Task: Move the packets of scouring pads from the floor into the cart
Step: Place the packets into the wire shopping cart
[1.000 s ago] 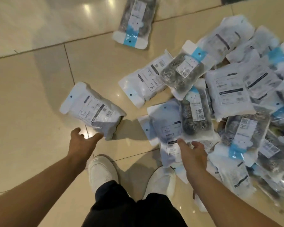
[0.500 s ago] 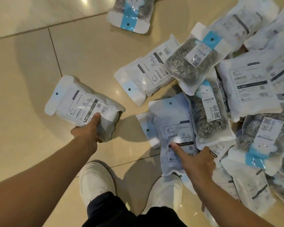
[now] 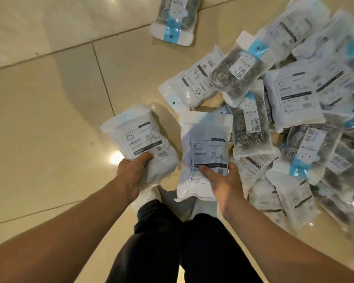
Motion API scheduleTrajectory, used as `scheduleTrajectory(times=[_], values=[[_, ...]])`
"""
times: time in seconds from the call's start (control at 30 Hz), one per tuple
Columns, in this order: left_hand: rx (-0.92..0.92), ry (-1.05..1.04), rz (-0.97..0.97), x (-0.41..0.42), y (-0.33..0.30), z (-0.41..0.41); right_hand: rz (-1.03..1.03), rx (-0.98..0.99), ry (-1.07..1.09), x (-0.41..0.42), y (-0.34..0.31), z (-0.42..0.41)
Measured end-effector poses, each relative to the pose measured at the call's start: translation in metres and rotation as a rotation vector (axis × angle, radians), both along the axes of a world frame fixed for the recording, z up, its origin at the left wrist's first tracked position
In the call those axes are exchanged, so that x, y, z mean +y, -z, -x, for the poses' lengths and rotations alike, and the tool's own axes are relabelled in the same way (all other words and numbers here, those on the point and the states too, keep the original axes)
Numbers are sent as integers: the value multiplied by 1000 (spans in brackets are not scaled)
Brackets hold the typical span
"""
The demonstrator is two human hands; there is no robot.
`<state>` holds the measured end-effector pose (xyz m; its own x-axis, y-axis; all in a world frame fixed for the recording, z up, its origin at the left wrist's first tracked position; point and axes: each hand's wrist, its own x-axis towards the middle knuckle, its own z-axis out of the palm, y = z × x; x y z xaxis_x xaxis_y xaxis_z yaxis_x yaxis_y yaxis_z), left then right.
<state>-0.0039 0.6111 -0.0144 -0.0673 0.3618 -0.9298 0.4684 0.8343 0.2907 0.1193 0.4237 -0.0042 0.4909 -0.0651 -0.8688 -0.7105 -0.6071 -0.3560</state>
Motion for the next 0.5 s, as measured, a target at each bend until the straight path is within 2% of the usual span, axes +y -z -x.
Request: scheduleTrajectory(times=[0.17,0.3,0.4,0.5], values=[[-110,245,10,14,-146,-9,-42,-38,68,-20,-153,4],[-325,476,128,36,-297,-21,-83,-79,36,-44,-294,-9],[-465,726,47,39,-411,-27,-150,-105,11,-64,-389,-22],[-489,876,-45,28,-506,-29,-184,-187,-4,-76,-470,-29]])
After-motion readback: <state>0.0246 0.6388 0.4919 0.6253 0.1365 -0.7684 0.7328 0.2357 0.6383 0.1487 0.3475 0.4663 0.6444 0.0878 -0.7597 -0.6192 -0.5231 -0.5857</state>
